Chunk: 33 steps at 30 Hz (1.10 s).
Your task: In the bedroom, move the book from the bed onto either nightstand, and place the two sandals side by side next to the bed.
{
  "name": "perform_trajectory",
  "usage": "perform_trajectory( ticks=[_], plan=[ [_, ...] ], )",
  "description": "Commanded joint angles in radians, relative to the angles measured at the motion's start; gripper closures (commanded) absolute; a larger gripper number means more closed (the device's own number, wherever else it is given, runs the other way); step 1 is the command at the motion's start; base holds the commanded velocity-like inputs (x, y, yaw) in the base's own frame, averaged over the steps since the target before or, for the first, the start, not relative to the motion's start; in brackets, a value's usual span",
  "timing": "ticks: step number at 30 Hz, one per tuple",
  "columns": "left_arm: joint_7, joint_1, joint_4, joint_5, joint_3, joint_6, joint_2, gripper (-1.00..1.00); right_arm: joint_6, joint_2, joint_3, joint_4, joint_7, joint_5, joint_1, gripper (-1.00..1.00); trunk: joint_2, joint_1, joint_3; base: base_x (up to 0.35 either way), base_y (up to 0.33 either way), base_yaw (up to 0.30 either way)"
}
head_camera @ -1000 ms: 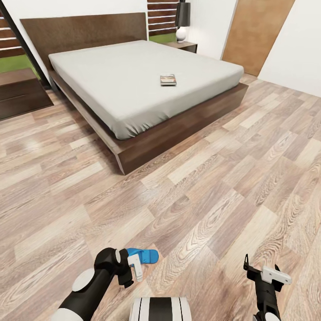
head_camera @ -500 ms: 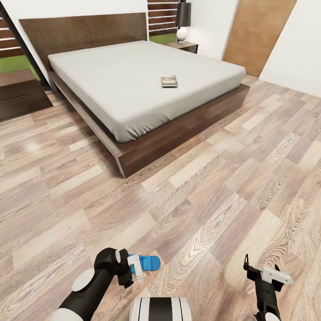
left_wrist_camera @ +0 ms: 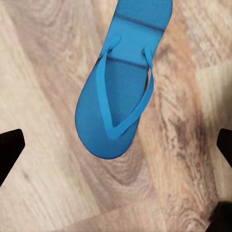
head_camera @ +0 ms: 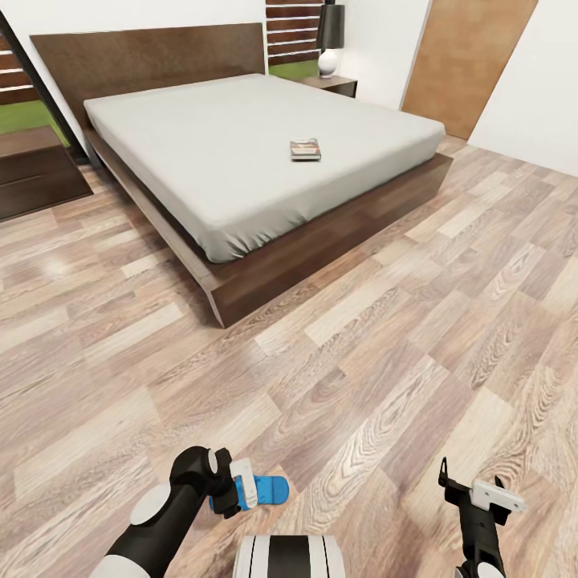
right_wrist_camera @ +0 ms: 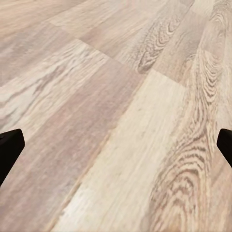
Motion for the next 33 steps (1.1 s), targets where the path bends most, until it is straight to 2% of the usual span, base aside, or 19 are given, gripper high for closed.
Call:
perform_trajectory(
  ticks=[1,17,20,24,33],
  plan=[
    [-0.005,0.0,-0.002,-0.004,-0.001,0.007,0.0,-1.0,-0.003,0.0,0.001,0.001,-0.003,0.0,0.0,-1.0,0.0,0.0,-0.001,0.014,0.0,0.0],
    [-0.005,0.0,-0.002,-0.005,-0.003,0.007,0.0,-1.0,-0.003,0.0,0.001,0.0,-0.003,0.001,0.0,-1.0,0.0,0.0,-0.001,0.001,0.0,0.0],
    [-0.005,0.017,-0.019,-0.007,0.004,0.01,0.0,-1.0,-0.004,-0.003,-0.016,-0.014,-0.01,0.004,0.009,-1.0,0.0,0.0,-0.001,0.0,0.0,0.0],
    [-0.005,0.018,-0.021,-0.007,0.004,0.01,0.0,-1.0,-0.004,-0.003,-0.017,-0.013,-0.01,0.004,0.009,-1.0,0.0,0.0,-0.001,0.0,0.0,0.0],
    [-0.007,0.021,-0.041,-0.008,0.004,0.01,0.0,-1.0,-0.004,-0.003,-0.016,-0.063,-0.01,0.004,0.009,-1.0,0.0,0.0,-0.001,0.0,0.0,0.0]
  ],
)
